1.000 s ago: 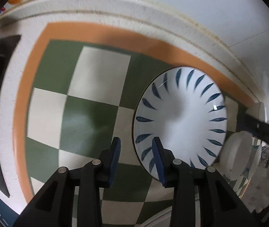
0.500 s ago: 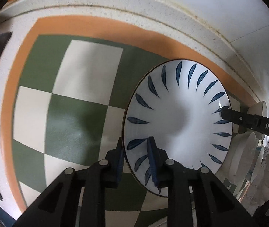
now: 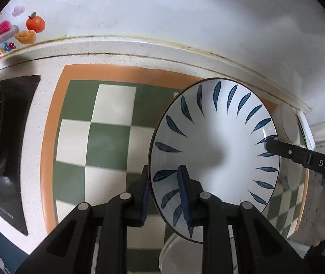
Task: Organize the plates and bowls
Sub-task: 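Grip the blue-striped plate rim with both grippers, stacking it on the rose plate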
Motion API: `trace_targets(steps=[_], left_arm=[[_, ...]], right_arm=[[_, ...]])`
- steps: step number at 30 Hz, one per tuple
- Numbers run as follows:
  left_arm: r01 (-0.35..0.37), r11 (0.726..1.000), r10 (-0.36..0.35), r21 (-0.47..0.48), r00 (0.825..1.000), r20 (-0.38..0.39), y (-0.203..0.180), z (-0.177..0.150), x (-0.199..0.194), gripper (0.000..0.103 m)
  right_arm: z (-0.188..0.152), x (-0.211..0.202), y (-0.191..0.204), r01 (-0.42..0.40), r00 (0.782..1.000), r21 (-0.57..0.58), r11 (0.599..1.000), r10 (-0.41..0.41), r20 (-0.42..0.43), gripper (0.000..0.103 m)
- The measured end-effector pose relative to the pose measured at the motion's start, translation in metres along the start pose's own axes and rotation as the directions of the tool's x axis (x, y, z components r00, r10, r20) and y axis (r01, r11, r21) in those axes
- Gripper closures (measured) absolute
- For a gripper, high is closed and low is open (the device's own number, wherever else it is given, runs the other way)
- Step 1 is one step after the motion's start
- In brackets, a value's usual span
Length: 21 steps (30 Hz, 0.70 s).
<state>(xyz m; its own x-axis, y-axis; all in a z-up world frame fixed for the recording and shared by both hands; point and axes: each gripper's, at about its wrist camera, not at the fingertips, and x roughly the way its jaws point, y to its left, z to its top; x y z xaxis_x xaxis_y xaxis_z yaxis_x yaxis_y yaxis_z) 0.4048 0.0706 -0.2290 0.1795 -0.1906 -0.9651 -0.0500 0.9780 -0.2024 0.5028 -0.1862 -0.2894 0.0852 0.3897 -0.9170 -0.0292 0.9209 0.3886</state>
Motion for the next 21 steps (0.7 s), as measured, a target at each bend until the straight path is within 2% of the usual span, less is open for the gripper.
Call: trace_targets(steps=[5, 10, 15, 21], left_arm=[[0.011, 1.000, -0.011, 0.028, 1.000, 0.006, -0.012, -0.035, -0.015, 0.082], [0.021, 0.999, -0.021, 0.036, 1.000, -0.009, -0.023, -0.075, -0.018, 0.082], [0.020, 0.999, -0.017, 0.050, 0.998, -0.053, -0.029, -0.107, -0.005, 0.082], [0.012, 0.998, -0.007, 0.060, 0.995, -0.098, -0.033, -0.134, 0.019, 0.082]], right_arm=[[-0.052, -0.031, -0.002, -0.043, 0.999, 0.015, 0.999, 0.043, 0.020, 0.093], [-0.104, -0.045, -0.004, -0.047, 0.999, 0.021, 0.999, 0.046, 0.021, 0.093], [-0.148, -0.042, -0.014, -0.044, 0.999, 0.035, 0.998, 0.044, -0.001, 0.093], [-0.185, -0.015, -0.033, -0.050, 0.998, 0.079, 0.996, 0.053, -0.043, 0.093]])
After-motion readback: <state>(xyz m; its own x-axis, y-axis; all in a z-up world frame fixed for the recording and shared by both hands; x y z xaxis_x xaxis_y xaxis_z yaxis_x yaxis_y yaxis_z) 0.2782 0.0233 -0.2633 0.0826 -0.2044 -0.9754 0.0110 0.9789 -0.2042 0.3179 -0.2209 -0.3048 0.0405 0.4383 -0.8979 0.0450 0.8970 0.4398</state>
